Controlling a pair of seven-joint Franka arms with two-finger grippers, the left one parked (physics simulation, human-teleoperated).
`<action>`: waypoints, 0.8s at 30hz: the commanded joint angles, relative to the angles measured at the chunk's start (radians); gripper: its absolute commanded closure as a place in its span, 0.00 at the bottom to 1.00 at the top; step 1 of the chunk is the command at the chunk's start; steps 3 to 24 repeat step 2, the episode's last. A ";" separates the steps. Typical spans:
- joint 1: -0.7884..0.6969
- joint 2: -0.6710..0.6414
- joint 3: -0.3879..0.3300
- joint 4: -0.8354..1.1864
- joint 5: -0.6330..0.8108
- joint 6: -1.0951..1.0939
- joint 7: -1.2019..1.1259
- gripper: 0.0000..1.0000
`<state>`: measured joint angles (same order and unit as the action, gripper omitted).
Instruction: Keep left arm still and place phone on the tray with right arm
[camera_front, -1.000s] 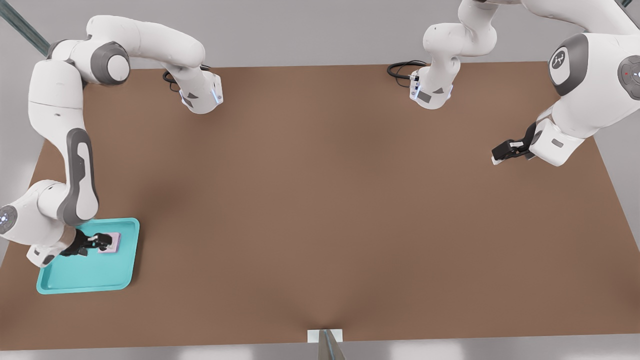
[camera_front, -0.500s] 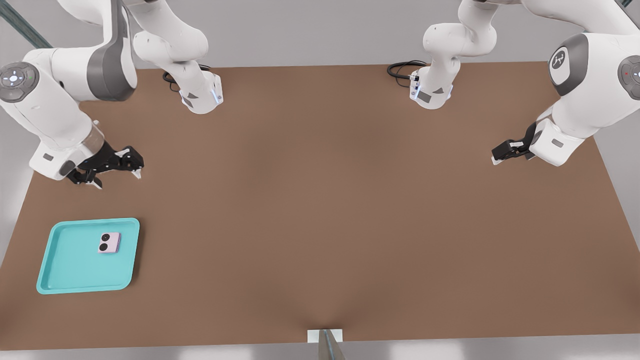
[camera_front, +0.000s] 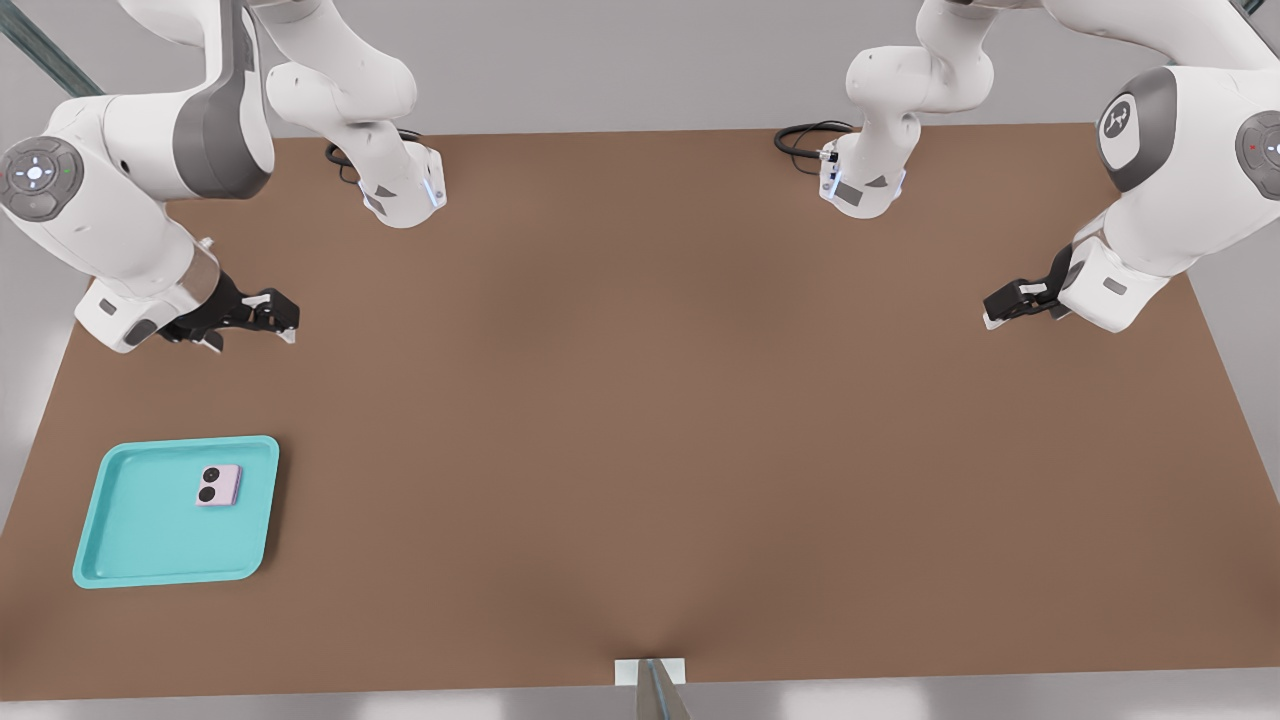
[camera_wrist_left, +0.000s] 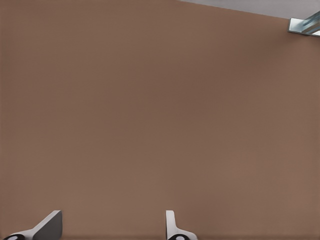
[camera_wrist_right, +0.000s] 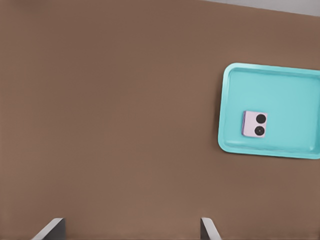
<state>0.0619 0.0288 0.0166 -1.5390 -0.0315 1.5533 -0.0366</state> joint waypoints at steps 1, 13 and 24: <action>-0.001 -0.003 0.002 -0.001 -0.001 -0.010 0.086 0.00; -0.001 -0.001 -0.001 -0.001 -0.001 -0.010 0.084 0.00; -0.001 -0.001 -0.001 -0.001 -0.001 -0.010 0.084 0.00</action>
